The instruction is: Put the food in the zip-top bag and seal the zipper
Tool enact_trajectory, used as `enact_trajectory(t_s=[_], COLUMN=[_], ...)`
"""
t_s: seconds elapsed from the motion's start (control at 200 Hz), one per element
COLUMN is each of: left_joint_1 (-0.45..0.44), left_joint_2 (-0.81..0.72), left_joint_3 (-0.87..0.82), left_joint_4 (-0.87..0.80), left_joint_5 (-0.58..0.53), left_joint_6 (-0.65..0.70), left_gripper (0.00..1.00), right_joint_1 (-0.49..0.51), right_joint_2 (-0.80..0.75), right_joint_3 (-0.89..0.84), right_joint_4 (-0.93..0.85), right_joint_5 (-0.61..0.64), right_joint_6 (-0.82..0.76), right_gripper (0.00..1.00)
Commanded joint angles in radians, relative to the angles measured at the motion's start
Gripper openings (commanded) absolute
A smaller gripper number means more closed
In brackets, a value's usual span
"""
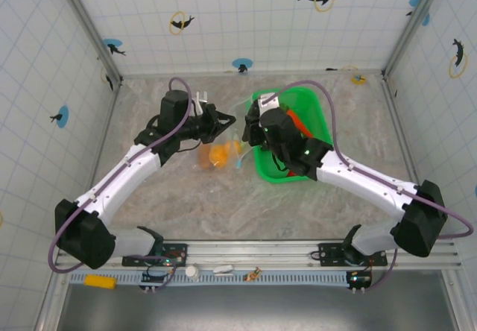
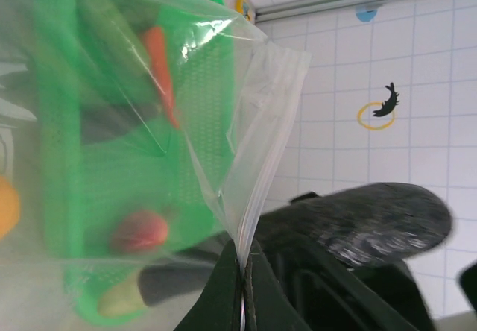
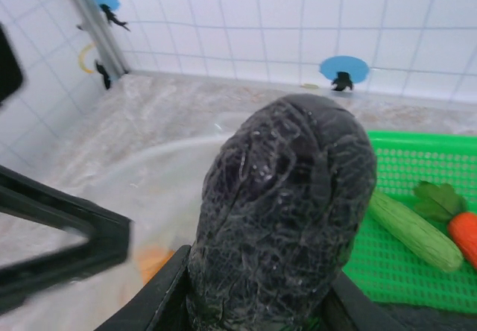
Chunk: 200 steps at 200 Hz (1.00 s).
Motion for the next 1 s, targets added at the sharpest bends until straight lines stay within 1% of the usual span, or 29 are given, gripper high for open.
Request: enact_trajectory(t_s=[0.0, 0.105, 0.175, 0.265, 0.35, 0.44, 0.495, 0.736, 0.836, 0.876, 0.936, 0.996], left_joint_1=[0.009, 0.011, 0.012, 0.014, 0.014, 0.014, 0.015, 0.016, 0.017, 0.016, 0.017, 0.017], left_joint_2=[-0.016, -0.017, -0.012, -0.01, -0.011, -0.011, -0.012, -0.006, -0.008, -0.011, -0.018, -0.028], left_joint_3=[0.046, 0.055, 0.068, 0.07, 0.064, 0.059, 0.058, 0.059, 0.066, 0.07, 0.082, 0.093], left_joint_4=[0.049, 0.07, 0.07, 0.07, 0.073, 0.073, 0.073, 0.068, 0.042, 0.02, -0.029, -0.078], left_joint_5=[0.029, 0.033, 0.036, 0.036, 0.036, 0.036, 0.038, 0.037, 0.022, 0.006, -0.032, -0.073], left_joint_6=[-0.046, -0.064, -0.062, -0.059, -0.059, -0.059, -0.056, -0.042, -0.015, 0.006, 0.048, 0.088], left_gripper=[0.0, 0.0, 0.0, 0.0, 0.0, 0.0, 0.0, 0.0, 0.0, 0.0, 0.0, 0.0], right_joint_1=[0.001, 0.004, 0.004, 0.004, 0.004, 0.001, -0.002, -0.046, -0.075, -0.093, -0.118, -0.137], right_joint_2=[0.011, 0.049, 0.073, 0.078, 0.076, 0.069, 0.065, 0.042, 0.021, 0.012, 0.005, 0.01], right_joint_3=[0.003, 0.029, 0.051, 0.04, 0.027, 0.018, 0.017, 0.017, 0.036, 0.052, 0.089, 0.142], right_joint_4=[0.155, 0.135, 0.1, 0.105, 0.106, 0.107, 0.104, 0.099, 0.087, 0.075, 0.024, -0.083], right_joint_5=[0.062, -0.006, -0.026, -0.061, -0.068, -0.08, -0.082, -0.143, -0.19, -0.229, -0.282, -0.274], right_joint_6=[0.029, 0.062, 0.09, 0.109, 0.127, 0.129, 0.126, 0.144, 0.14, 0.136, 0.127, 0.118], right_gripper=[0.33, 0.37, 0.39, 0.41, 0.48, 0.61, 0.65, 0.65, 0.64, 0.64, 0.62, 0.61])
